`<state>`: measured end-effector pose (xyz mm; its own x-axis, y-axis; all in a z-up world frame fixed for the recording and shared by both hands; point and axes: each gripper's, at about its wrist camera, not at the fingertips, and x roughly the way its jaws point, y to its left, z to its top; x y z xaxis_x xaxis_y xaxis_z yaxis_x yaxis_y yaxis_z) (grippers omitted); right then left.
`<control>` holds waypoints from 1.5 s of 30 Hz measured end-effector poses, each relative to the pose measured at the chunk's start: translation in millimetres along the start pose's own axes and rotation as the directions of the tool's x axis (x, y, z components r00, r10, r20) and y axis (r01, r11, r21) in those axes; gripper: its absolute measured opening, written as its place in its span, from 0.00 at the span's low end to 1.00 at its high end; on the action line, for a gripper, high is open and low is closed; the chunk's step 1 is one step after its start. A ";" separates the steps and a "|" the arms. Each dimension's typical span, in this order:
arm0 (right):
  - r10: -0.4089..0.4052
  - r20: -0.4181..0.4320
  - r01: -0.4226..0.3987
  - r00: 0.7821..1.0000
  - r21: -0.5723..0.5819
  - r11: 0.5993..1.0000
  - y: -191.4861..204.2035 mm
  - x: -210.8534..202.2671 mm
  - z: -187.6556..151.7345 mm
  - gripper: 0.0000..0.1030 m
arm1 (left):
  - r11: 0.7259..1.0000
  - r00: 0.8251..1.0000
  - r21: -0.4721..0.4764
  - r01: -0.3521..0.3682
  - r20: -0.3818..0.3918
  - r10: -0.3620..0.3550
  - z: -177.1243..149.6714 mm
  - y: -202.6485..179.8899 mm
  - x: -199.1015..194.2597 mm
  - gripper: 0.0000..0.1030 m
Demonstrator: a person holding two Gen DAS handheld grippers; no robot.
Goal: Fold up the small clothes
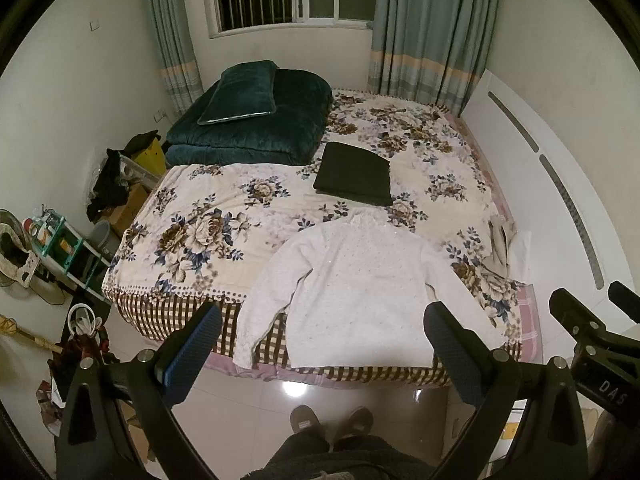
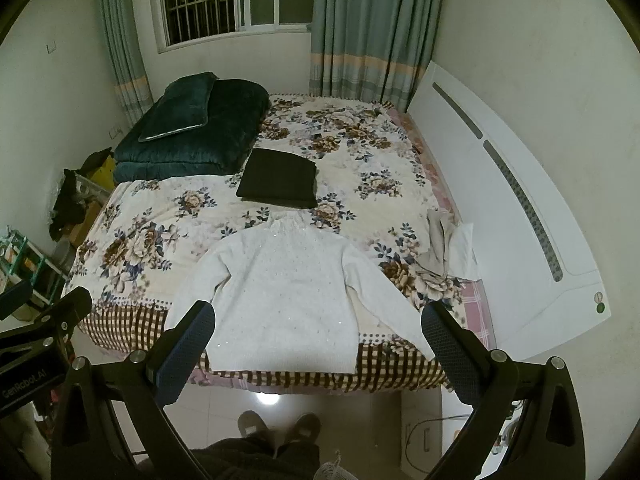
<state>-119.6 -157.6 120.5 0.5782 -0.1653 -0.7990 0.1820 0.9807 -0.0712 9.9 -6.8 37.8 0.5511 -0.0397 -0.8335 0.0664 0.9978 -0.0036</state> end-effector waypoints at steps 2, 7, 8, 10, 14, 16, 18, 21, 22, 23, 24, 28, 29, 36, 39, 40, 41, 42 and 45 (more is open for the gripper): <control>0.002 0.001 -0.002 1.000 0.000 1.000 -1.9 0.1 -1.2 1.00 | 1.000 1.000 -0.002 0.001 0.000 -0.001 4.3 -1.9 -1.9 1.00; 0.004 0.004 -0.004 1.000 -0.001 1.000 -1.4 -1.2 1.9 1.00 | 1.000 1.000 -0.001 -0.002 0.006 0.002 9.1 -4.0 -3.7 1.00; 0.005 0.004 -0.005 1.000 -0.001 1.000 -1.1 -1.3 2.4 1.00 | 1.000 1.000 0.000 0.000 0.004 0.000 1.0 0.1 -1.7 1.00; 0.005 0.005 -0.005 1.000 0.000 1.000 -0.9 -1.7 1.0 1.00 | 1.000 1.000 0.000 -0.001 0.005 0.001 1.9 -0.4 -2.3 1.00; 0.010 0.009 -0.010 1.000 -0.005 1.000 -2.6 -7.9 9.3 1.00 | 1.000 1.000 0.001 0.001 0.005 -0.001 -0.7 1.4 -2.5 1.00; 0.010 0.009 -0.010 1.000 -0.004 1.000 -1.9 -8.4 7.2 1.00 | 1.000 1.000 0.000 0.000 0.007 0.000 -1.2 1.8 -2.8 1.00; 0.008 0.012 -0.008 1.000 -0.004 1.000 -1.2 -8.6 5.5 1.00 | 1.000 1.000 -0.001 0.003 0.007 -0.003 -1.5 2.2 -3.1 1.00; 0.009 0.011 -0.009 1.000 -0.003 1.000 -1.9 -8.6 4.3 1.00 | 1.000 1.000 0.000 0.003 0.008 -0.003 -2.8 2.1 -3.3 1.00; 0.009 0.012 -0.009 1.000 -0.003 1.000 -1.5 -8.9 4.5 1.00 | 1.000 1.000 -0.001 0.003 0.009 -0.003 -2.2 1.8 -4.0 1.00; 0.008 0.012 -0.008 1.000 -0.003 1.000 -1.1 -8.9 4.7 1.00 | 1.000 1.000 -0.002 0.000 0.011 0.000 -3.9 1.7 -3.4 1.00; 0.008 0.012 -0.008 1.000 -0.004 1.000 -1.0 -8.9 5.0 1.00 | 1.000 1.000 -0.002 0.001 0.012 -0.001 -3.9 1.9 -3.8 1.00; 0.008 0.014 -0.008 1.000 -0.003 1.000 -2.8 -8.8 2.5 1.00 | 1.000 1.000 -0.002 0.004 0.013 -0.004 -2.7 0.9 -5.1 1.00; 0.009 0.014 -0.009 1.000 -0.003 1.000 -3.0 -8.8 2.1 1.00 | 1.000 1.000 -0.002 0.005 0.013 -0.005 -1.4 0.1 -6.0 1.00; 0.012 0.011 -0.012 1.000 0.004 1.000 -2.2 -7.7 2.3 1.00 | 1.000 1.000 0.003 -0.008 0.006 0.008 19.9 -2.1 0.0 1.00; 0.025 0.003 -0.026 1.000 0.052 0.998 -5.7 2.9 4.3 1.00 | 0.998 0.997 0.020 -0.052 0.050 0.051 27.4 -0.2 13.3 1.00; 0.035 0.003 -0.035 0.999 0.076 0.997 -9.6 12.2 3.5 1.00 | 0.997 0.995 0.026 -0.067 0.079 0.065 31.9 -0.7 22.2 1.00; 0.036 -0.004 -0.036 0.999 0.108 0.994 -16.1 24.0 2.4 1.00 | 0.997 0.992 0.030 -0.076 0.102 0.073 31.4 3.1 29.4 1.00; 0.040 -0.009 -0.038 0.999 0.132 0.991 -20.7 35.4 -1.2 1.00 | 0.994 0.986 0.036 -0.102 0.133 0.096 33.6 4.4 44.3 1.00; 0.020 -0.061 -0.004 0.998 0.251 0.968 -56.7 93.2 -20.6 1.00 | 0.989 0.980 0.057 -0.136 0.157 0.126 32.6 6.3 96.8 1.00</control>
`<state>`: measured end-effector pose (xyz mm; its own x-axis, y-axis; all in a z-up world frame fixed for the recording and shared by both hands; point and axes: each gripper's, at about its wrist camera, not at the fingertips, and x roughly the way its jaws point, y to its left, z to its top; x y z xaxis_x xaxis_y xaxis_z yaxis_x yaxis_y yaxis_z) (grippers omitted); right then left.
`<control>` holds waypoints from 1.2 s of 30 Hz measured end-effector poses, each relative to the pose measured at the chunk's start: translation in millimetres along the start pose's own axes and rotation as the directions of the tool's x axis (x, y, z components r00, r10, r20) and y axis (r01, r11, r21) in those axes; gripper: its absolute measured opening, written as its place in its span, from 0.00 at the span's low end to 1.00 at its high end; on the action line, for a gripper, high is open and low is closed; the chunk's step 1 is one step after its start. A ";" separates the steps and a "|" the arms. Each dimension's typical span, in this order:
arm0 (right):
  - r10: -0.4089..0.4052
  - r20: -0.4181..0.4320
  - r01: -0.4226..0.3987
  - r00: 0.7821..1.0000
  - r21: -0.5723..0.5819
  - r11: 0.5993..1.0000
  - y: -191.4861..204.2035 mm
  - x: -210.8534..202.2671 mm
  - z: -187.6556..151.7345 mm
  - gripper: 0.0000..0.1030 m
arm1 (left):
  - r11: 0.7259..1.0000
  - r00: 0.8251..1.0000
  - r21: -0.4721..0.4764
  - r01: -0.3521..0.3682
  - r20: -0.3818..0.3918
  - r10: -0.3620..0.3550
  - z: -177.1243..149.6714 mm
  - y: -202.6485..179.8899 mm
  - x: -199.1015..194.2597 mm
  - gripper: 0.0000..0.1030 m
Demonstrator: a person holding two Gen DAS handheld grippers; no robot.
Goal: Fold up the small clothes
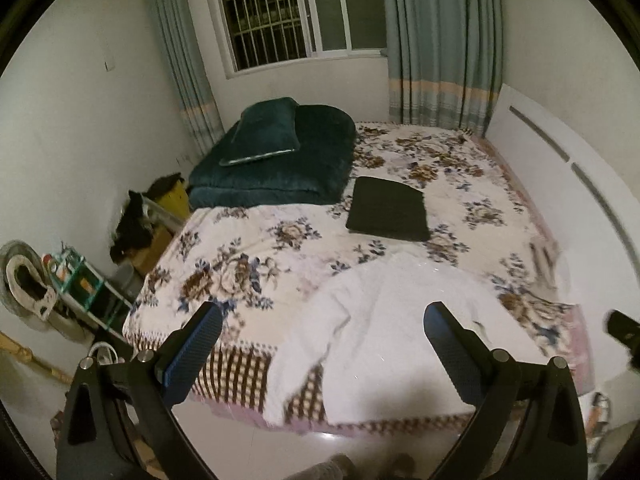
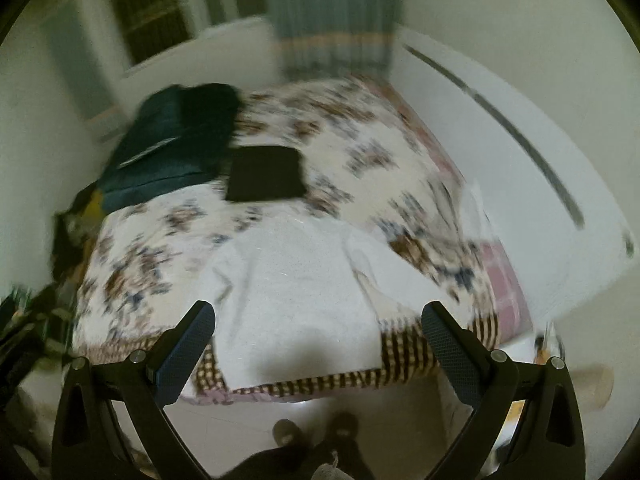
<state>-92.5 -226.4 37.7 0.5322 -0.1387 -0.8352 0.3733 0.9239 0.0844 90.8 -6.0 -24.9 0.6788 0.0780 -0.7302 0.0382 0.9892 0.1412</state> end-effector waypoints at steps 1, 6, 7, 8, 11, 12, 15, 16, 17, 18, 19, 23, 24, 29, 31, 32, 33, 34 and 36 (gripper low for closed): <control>-0.026 -0.025 0.028 0.999 0.065 0.998 -23.1 25.9 -4.2 1.00 | 1.000 1.000 0.006 0.000 -0.015 0.000 -1.3 -3.8 17.5 1.00; -0.096 -0.164 0.146 0.982 0.333 0.931 -138.0 134.6 -33.7 0.89 | 0.999 0.985 0.046 -0.022 -0.169 0.030 -38.0 -36.6 131.2 1.00; -0.091 -0.196 0.162 0.976 0.387 0.908 -165.5 160.9 -45.3 0.81 | 0.999 0.980 0.044 -0.030 -0.194 0.038 -43.0 -43.1 150.8 1.00; -0.083 -0.225 0.176 0.971 0.434 0.883 -191.3 186.8 -56.0 0.77 | 0.999 0.975 0.040 -0.031 -0.219 0.039 -52.3 -48.7 167.1 1.00; -0.026 -0.302 0.208 0.953 0.588 0.782 -275.3 274.4 -95.8 0.69 | 0.999 0.953 0.013 -0.041 -0.301 0.043 -78.1 -71.6 227.3 1.00; -0.007 -0.317 0.216 0.948 0.631 0.745 -298.5 301.2 -107.4 0.69 | 0.999 0.942 0.010 -0.046 -0.333 0.046 -86.2 -80.4 249.6 1.00; 0.046 -0.345 0.238 0.937 0.731 0.639 -352.6 375.0 -140.1 0.69 | 0.996 0.920 0.017 -0.093 -0.382 0.092 -114.6 -105.3 307.1 1.00; 0.069 -0.346 0.241 0.936 0.770 0.590 -370.8 400.3 -153.3 0.70 | 0.994 0.912 0.025 -0.105 -0.396 0.106 -122.2 -110.8 321.1 1.00; 0.085 -0.348 0.247 0.934 0.798 0.550 -380.9 419.8 -163.5 0.70 | 0.992 0.902 0.036 -0.120 -0.413 0.124 -129.2 -116.5 334.5 1.00; 0.102 -0.345 0.252 0.933 0.829 0.498 -395.0 443.6 -174.4 0.70 | 0.990 0.890 0.044 -0.132 -0.435 0.138 -137.6 -121.4 351.2 1.00; 0.117 -0.338 0.254 0.934 0.857 0.448 -404.9 465.2 -184.2 0.70 | 0.989 0.875 0.045 -0.141 -0.462 0.146 -148.8 -129.3 372.7 1.00; 0.125 -0.274 0.233 0.954 0.934 0.270 -432.0 523.2 -210.0 0.70 | 0.987 0.839 0.039 -0.155 -0.522 0.153 -173.3 -144.6 420.4 1.00; 0.121 -0.261 0.227 0.958 0.945 0.235 -436.7 534.8 -214.4 0.69 | 0.986 0.829 0.037 -0.162 -0.538 0.156 -180.2 -148.2 433.8 1.00; 0.011 -0.260 0.251 0.965 0.940 0.230 -440.2 556.0 -204.0 0.15 | 0.985 0.818 -0.005 -0.175 -0.557 0.143 -192.5 -149.7 466.7 1.00; -0.055 -0.259 0.263 0.964 0.918 0.298 -430.8 552.5 -180.0 0.12 | 0.984 0.823 -0.024 -0.178 -0.551 0.136 -195.9 -144.3 474.4 1.00; -0.077 -0.249 0.261 0.965 0.906 0.332 -424.9 548.7 -167.4 0.12 | 0.983 0.824 -0.032 -0.179 -0.550 0.133 -195.8 -143.0 477.9 1.00; -0.094 -0.241 0.259 0.966 0.893 0.368 -418.4 544.4 -153.8 0.11 | 0.982 0.828 -0.051 -0.183 -0.546 0.126 -196.3 -137.1 480.1 1.00; -0.120 -0.227 0.257 0.966 0.867 0.428 -407.1 539.2 -132.5 0.11 | 0.980 0.835 -0.072 -0.183 -0.538 0.117 -196.7 -129.9 480.1 1.00; -0.156 -0.193 0.247 0.969 0.807 0.537 -380.5 529.7 -89.1 0.11 | 0.978 0.845 -0.095 -0.187 -0.523 0.110 -195.7 -120.9 480.9 1.00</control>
<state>-20.3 -619.6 -485.2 0.3109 -0.2097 -0.9270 0.9448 0.1739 0.2776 269.1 -63.9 -523.9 0.1941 0.2400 -0.9512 -0.1594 0.9644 0.2108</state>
